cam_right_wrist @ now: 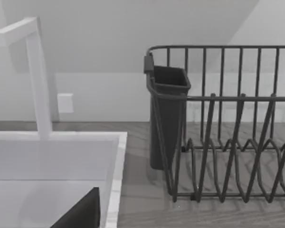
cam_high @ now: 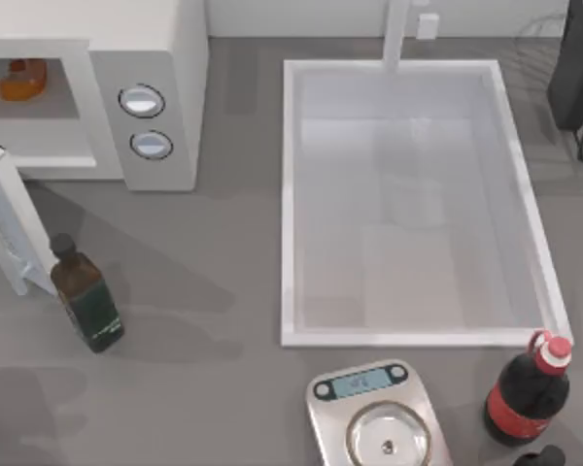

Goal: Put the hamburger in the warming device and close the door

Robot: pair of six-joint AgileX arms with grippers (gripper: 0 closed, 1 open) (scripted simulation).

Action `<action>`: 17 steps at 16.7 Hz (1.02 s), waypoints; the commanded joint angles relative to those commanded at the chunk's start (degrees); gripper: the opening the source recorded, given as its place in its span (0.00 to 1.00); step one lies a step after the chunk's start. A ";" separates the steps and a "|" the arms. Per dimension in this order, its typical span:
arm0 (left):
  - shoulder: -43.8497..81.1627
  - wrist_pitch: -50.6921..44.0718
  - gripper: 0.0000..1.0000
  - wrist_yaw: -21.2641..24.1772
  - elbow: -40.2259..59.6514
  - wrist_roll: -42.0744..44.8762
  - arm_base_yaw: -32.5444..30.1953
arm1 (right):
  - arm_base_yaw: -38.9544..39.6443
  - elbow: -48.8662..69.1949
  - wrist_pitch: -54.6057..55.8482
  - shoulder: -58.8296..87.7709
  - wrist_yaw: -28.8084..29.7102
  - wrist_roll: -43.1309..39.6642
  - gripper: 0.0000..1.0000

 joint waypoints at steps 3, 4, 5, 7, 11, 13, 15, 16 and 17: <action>-0.50 0.16 0.00 -0.29 -0.48 -0.50 -0.48 | 0.00 0.00 0.00 0.00 0.00 0.00 1.00; -0.24 0.04 0.00 -0.07 -0.33 -0.47 -0.25 | 0.00 0.00 0.00 0.00 0.00 0.00 1.00; -0.30 0.06 0.00 -0.19 -0.35 -0.58 -0.34 | 0.00 0.00 0.00 0.00 0.00 0.00 1.00; -1.08 0.20 0.00 -1.73 -0.75 -2.00 -1.81 | 0.00 0.00 0.00 0.00 0.00 0.00 1.00; -4.32 0.39 0.00 -7.49 -2.94 -8.04 -9.76 | 0.00 0.00 0.00 0.00 0.00 0.00 1.00; -6.43 0.49 0.00 -10.95 -4.36 -11.90 -15.08 | 0.00 0.00 0.00 0.00 0.00 0.00 1.00; -8.58 0.62 0.00 -14.33 -5.74 -15.86 -20.41 | 0.00 0.00 0.00 0.00 0.00 0.00 1.00; -9.56 0.71 0.00 -15.85 -6.35 -17.73 -22.85 | 0.00 0.00 0.00 0.00 0.00 0.00 1.00; -10.43 0.82 0.00 -17.18 -6.86 -19.41 -25.03 | 0.00 0.00 0.00 0.00 0.00 0.00 1.00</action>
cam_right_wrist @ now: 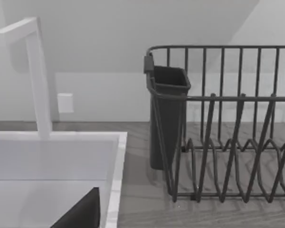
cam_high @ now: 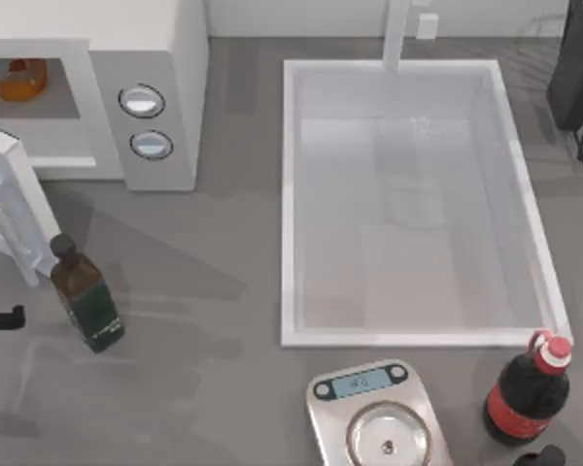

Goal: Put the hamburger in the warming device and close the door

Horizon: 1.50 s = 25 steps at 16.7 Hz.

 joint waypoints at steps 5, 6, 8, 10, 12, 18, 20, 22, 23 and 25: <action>-1.66 0.44 0.00 -2.72 -0.82 -3.50 -4.46 | 0.00 0.00 0.00 0.00 0.00 0.00 1.00; -1.66 0.44 0.00 -2.72 -0.82 -3.50 -4.46 | 0.00 0.00 0.00 0.00 0.00 0.00 1.00; -1.36 0.42 0.00 -2.60 -0.60 -3.48 -4.14 | 0.00 0.00 0.00 0.00 0.00 0.00 1.00; -0.46 0.72 0.00 -3.44 -0.08 -3.67 -2.73 | 0.00 0.00 0.00 0.00 0.00 0.00 1.00; 1.59 1.67 0.00 -4.39 1.51 -3.94 -1.13 | 0.00 0.00 0.00 0.00 0.00 0.00 1.00; 12.91 7.12 0.00 -5.21 9.91 -4.54 -0.86 | 0.00 0.00 0.00 0.00 0.00 0.00 1.00; 17.37 9.04 0.00 -5.01 12.61 -4.66 -2.09 | 0.00 0.00 0.00 0.00 0.00 0.00 1.00; 21.54 10.64 0.00 -4.70 14.75 -4.74 -3.60 | 0.00 0.00 0.00 0.00 0.00 0.00 1.00; 23.40 11.27 0.00 -4.52 15.54 -4.76 -4.37 | 0.00 0.00 0.00 0.00 0.00 0.00 1.00; 26.28 12.08 0.00 -4.17 16.41 -4.75 -5.76 | 0.00 0.00 0.00 0.00 0.00 0.00 1.00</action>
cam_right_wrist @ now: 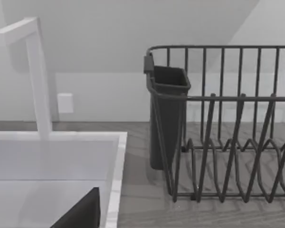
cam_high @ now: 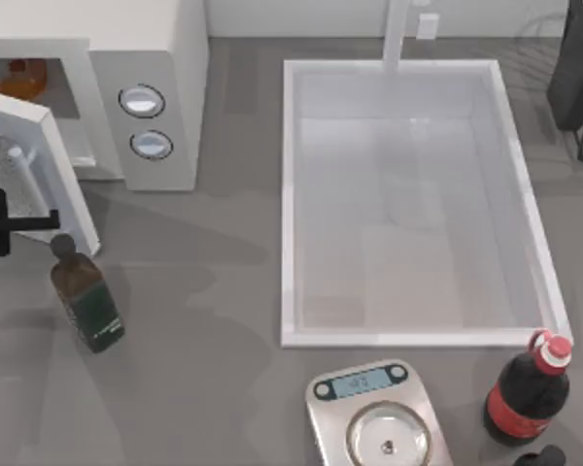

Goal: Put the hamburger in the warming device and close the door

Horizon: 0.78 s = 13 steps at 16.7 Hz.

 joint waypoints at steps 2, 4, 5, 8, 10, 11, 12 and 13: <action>1.35 0.27 0.00 0.23 0.19 0.03 -0.79 | 0.00 0.00 0.00 0.00 0.00 0.00 1.00; 1.39 0.28 0.00 0.24 0.19 0.03 -0.82 | 0.00 0.00 0.00 0.00 0.00 0.00 1.00; 1.39 0.28 0.00 0.24 0.19 0.03 -0.82 | 0.00 0.00 0.00 0.00 0.00 0.00 1.00; 1.94 0.29 0.00 0.07 0.89 0.17 -0.67 | 0.00 0.00 0.00 0.00 0.00 0.00 1.00; 5.08 -0.17 0.00 0.02 3.97 -0.03 -0.86 | 0.00 0.00 0.00 0.00 0.00 0.00 1.00; 7.55 -0.55 0.00 -0.13 6.10 -0.22 -0.82 | 0.00 0.00 0.00 0.00 0.00 0.00 1.00; 10.25 -0.73 0.00 -0.24 8.76 -0.27 -0.88 | 0.00 0.00 0.00 0.00 0.00 0.00 1.00; 12.67 -0.73 0.00 -0.24 11.88 -0.35 -1.00 | 0.00 0.00 0.00 0.00 0.00 0.00 1.00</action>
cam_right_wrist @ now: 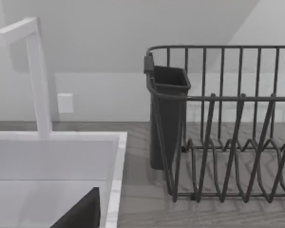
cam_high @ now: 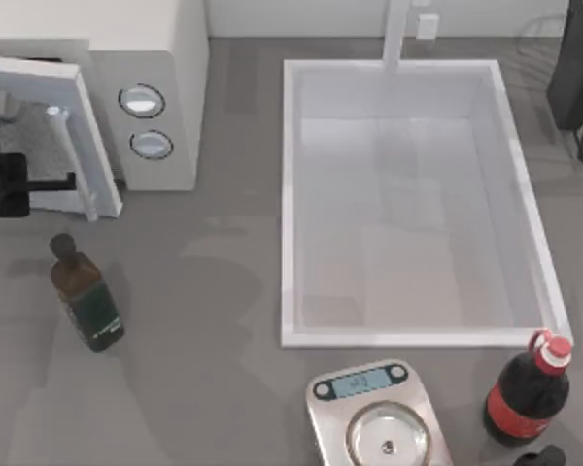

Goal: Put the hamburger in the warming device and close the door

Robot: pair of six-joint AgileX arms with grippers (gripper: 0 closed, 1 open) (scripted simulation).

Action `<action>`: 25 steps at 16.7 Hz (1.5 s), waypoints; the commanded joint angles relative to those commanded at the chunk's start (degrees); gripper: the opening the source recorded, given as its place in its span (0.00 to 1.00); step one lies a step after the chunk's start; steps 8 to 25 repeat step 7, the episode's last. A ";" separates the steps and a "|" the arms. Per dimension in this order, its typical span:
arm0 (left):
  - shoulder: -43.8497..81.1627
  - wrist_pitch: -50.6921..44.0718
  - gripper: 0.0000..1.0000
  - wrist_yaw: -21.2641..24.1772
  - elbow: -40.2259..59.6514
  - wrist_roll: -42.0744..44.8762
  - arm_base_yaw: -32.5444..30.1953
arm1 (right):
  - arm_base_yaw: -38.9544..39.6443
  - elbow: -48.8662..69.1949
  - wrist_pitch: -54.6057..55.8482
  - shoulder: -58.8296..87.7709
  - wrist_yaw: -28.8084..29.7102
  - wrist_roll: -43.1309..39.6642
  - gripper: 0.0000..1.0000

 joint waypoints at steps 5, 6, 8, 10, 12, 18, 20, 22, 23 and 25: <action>8.98 -0.96 0.00 0.02 10.43 -0.35 -0.74 | 0.00 0.00 0.00 0.00 0.00 0.00 1.00; 9.41 -0.96 0.00 -0.14 10.93 -0.32 -0.79 | 0.00 0.00 0.00 0.00 0.00 0.00 1.00; 9.44 -0.96 0.00 -0.16 10.97 -0.32 -0.79 | 0.00 0.00 0.00 0.00 0.00 0.00 1.00; 9.44 -0.96 0.00 -0.16 10.97 -0.32 -0.79 | 0.00 0.00 0.00 0.00 0.00 0.00 1.00; 9.44 -0.96 0.00 -0.16 10.97 -0.32 -0.79 | 0.00 0.00 0.00 0.00 0.00 0.00 1.00; 9.44 -0.96 0.00 -0.16 10.97 -0.32 -0.79 | 0.00 0.00 0.00 0.00 0.00 0.00 1.00; 9.44 -0.96 0.00 -0.16 10.97 -0.32 -0.79 | 0.00 0.00 0.00 0.00 0.00 0.00 1.00; 9.44 -0.96 0.00 -0.16 10.97 -0.32 -0.79 | 0.00 0.00 0.00 0.00 0.00 0.00 1.00; 9.44 -0.96 0.00 -0.16 10.97 -0.32 -0.79 | 0.00 0.00 0.00 0.00 0.00 0.00 1.00; 9.44 -0.96 0.00 -0.16 10.97 -0.32 -0.79 | 0.00 0.00 0.00 0.00 0.00 0.00 1.00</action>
